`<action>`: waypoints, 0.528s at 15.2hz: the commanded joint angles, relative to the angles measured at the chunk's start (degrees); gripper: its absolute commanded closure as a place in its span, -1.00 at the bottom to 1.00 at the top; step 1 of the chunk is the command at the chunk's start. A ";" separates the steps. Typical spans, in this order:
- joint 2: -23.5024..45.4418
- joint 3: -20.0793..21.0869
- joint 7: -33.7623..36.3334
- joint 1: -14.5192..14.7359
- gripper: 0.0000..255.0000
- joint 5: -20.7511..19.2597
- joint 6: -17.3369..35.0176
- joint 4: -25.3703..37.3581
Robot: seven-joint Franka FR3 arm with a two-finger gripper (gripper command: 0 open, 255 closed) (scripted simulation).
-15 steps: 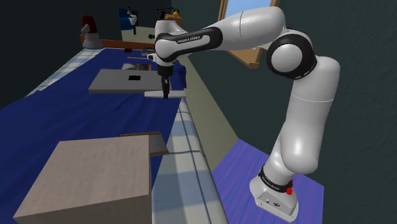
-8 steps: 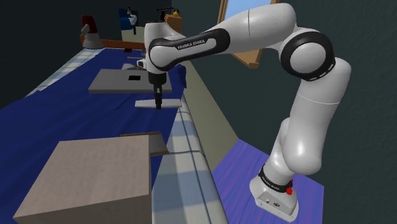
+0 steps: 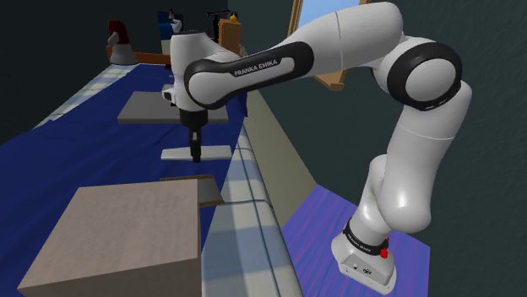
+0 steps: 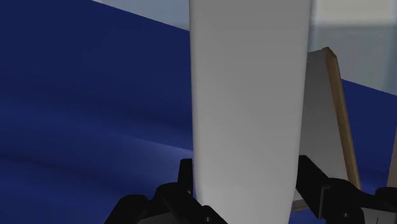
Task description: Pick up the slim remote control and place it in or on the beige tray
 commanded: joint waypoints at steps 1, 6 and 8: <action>-0.61 1.24 2.95 1.59 1.00 -0.12 -0.16 -0.46; 0.03 3.05 7.17 3.90 1.00 -0.38 0.35 -0.39; 0.46 3.04 7.21 3.91 1.00 -0.44 1.79 -1.40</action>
